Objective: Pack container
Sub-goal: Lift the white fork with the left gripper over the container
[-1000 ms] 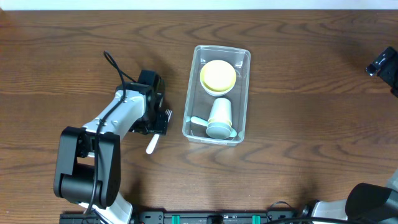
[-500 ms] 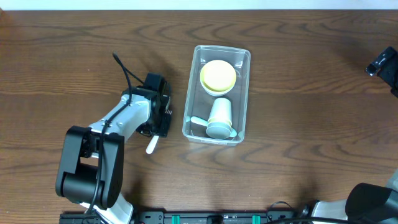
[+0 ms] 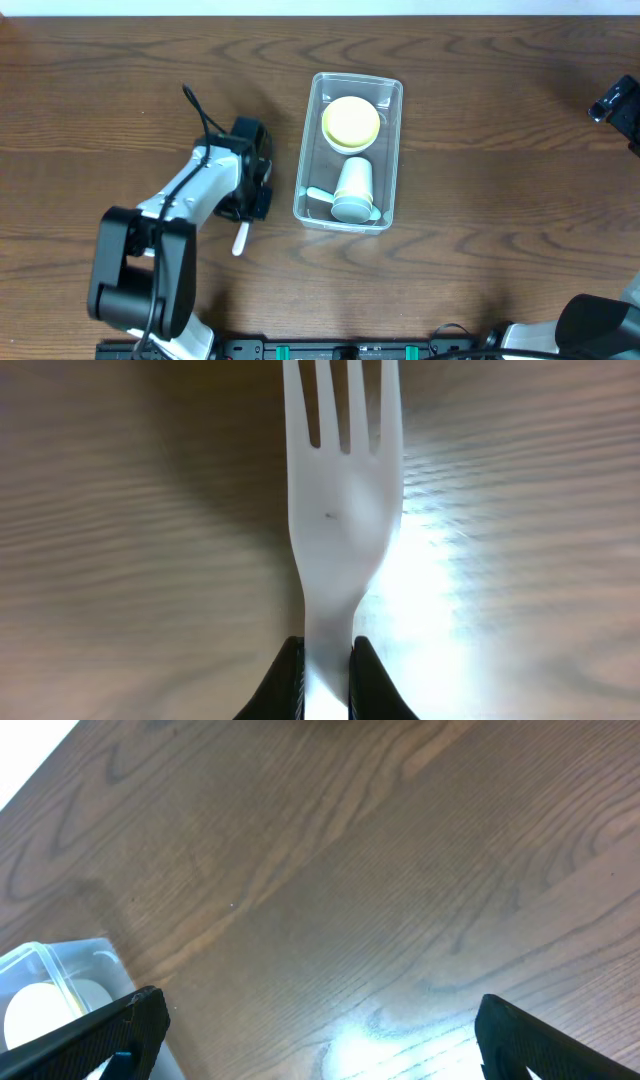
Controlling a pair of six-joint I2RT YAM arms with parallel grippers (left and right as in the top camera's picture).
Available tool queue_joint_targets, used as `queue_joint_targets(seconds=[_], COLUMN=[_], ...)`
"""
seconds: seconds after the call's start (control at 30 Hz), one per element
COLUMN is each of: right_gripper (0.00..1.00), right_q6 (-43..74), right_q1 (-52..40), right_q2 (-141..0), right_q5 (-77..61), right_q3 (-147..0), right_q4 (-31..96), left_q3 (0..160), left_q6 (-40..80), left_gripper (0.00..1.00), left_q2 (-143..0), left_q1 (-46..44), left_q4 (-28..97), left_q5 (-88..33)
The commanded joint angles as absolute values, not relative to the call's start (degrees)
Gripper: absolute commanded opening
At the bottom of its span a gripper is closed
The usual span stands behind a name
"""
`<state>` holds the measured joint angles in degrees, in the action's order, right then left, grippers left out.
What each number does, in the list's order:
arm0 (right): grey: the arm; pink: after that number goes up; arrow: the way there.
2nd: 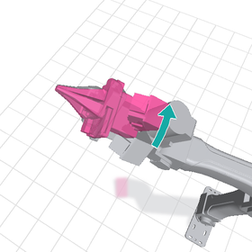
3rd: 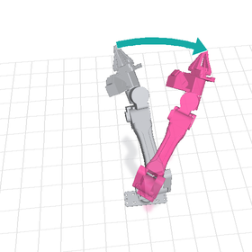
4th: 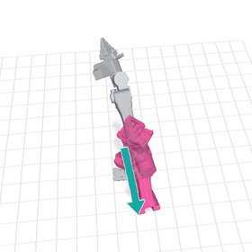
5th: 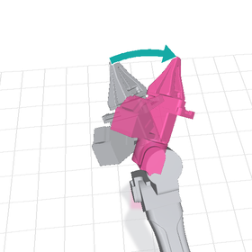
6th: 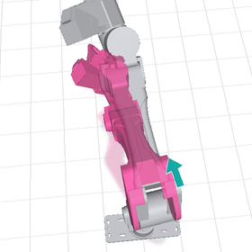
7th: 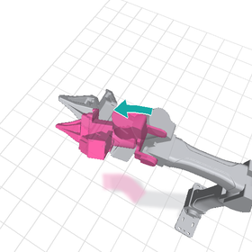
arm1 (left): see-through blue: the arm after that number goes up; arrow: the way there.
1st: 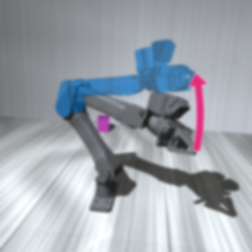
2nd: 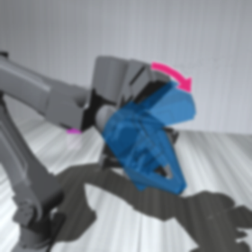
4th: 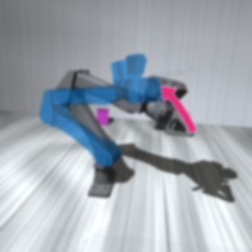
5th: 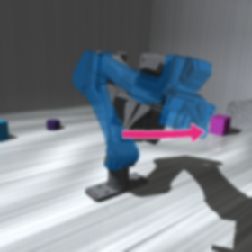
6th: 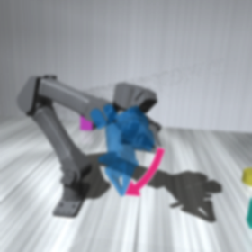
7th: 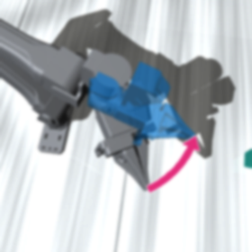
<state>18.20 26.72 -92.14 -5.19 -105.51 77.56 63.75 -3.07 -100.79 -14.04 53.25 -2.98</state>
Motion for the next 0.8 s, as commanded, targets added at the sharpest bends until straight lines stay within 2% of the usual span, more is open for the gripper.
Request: queue_joint_targets(seconds=[0.0,0.17,0.33,0.6,0.77], right_gripper=[0.99,0.99,0.99,0.99,0.99], right_q6=[17.52,17.52,17.52,17.52,17.52], right_q1=[26.94,26.94,26.94,26.94,26.94], right_q2=[-91.61,-91.61,-91.61,-91.61,-91.61], right_q5=[-5.15,-5.15,-5.15,-5.15,-5.15], right_q3=[-105.54,-105.54,-105.54,-105.54,-105.54], right_q4=[77.6,77.6,77.6,77.6,77.6], left_q3=[72.69,80.07,81.03,80.79,80.79], left_q6=[-5.02,-9.34,-16.95,-30.52,-33.26], left_gripper=[0.06,0.06,0.06,0.06,0.06], left_q2=[-93.97,-86.72,-81.38,-84.51,-88.51], left_q1=[-14.26,-17.39,-25.61,-37.04,-38.94], left_q4=[57.1,60.49,58.43,54.02,48.23], left_q5=[-1.93,-2.26,-2.44,-2.39,-2.37])
